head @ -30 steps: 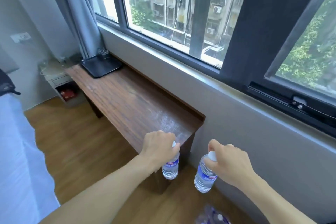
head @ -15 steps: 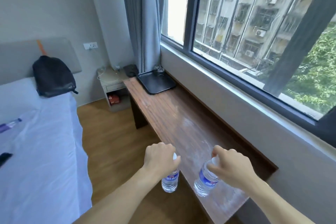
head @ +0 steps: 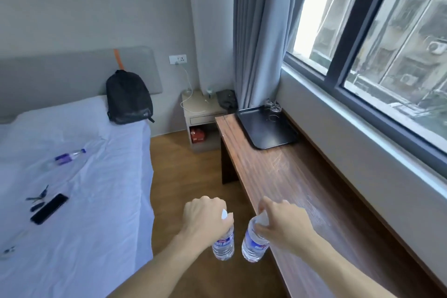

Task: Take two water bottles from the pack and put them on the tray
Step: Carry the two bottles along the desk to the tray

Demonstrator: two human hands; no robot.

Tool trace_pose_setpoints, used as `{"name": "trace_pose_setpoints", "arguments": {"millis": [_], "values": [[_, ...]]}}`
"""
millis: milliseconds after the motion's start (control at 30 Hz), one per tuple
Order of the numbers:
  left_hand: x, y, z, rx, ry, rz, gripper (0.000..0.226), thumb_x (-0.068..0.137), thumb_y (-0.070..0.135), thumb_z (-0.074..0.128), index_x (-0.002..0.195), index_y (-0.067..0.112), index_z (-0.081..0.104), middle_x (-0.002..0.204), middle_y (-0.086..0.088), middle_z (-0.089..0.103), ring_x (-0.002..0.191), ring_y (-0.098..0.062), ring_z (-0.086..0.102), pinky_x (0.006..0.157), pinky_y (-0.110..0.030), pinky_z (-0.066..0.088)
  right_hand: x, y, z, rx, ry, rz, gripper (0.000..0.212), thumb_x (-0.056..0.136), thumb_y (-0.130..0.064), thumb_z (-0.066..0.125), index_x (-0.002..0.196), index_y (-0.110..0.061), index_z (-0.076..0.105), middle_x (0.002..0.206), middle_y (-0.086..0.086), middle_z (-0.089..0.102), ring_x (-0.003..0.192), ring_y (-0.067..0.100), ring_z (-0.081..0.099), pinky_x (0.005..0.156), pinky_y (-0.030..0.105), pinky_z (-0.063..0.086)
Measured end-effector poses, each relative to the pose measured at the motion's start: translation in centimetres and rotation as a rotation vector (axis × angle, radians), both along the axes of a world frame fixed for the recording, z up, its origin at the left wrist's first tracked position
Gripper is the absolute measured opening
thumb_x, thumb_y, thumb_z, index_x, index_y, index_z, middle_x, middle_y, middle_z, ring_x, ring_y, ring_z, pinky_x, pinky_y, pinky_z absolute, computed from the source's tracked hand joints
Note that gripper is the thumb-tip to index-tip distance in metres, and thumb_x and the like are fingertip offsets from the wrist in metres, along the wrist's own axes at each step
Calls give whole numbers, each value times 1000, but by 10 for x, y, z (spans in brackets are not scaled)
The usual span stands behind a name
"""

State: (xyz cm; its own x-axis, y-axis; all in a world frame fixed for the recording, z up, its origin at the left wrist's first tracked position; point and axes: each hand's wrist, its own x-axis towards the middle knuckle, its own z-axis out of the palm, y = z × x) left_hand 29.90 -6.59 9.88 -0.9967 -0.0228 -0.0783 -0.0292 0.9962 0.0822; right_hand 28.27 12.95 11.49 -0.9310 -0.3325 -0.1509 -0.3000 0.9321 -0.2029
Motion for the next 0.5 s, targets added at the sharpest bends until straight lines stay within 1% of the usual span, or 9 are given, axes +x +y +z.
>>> {"name": "trace_pose_setpoints", "arguments": {"millis": [33,100,167,333,433,500], "values": [[-15,-9,2,-3,5,19,38,87,54,46,92,23,67,79,-2,65,79,-30,62,61,-33,34,-18,-11,-2,-12,12,21,33,85,-58,54,105,-32,50,86,-4,61,74,19,62,68,32,52],[-48,-27,6,-14,18,60,34,88,53,45,82,23,60,68,0,52,70,-29,53,59,-32,30,-56,-32,-4,-20,25,65,32,86,-58,54,104,-32,49,87,-4,66,75,19,65,71,33,57],[-79,-45,10,-33,18,88,36,88,54,46,80,22,62,65,2,47,66,-26,48,59,-32,30,-91,-52,-1,-3,26,94,32,87,-56,55,105,-30,50,87,-3,67,75,19,65,71,33,57],[-155,-91,6,-24,18,97,39,87,54,47,84,22,68,67,1,53,65,-27,51,58,-31,32,-168,-101,-5,15,26,119,33,88,-57,55,107,-30,49,91,-1,67,80,22,65,70,34,52],[-205,-121,-2,24,49,41,39,87,56,49,94,26,73,78,-1,67,72,-26,61,59,-30,34,-213,-130,-10,34,14,99,33,88,-57,57,107,-31,49,92,-2,66,77,21,62,67,33,51],[-238,-139,-6,79,50,-30,39,88,56,51,102,29,74,84,0,72,74,-23,61,61,-29,35,-240,-148,-13,30,10,51,33,86,-56,58,107,-32,49,92,-3,67,77,20,62,67,33,52]]}}
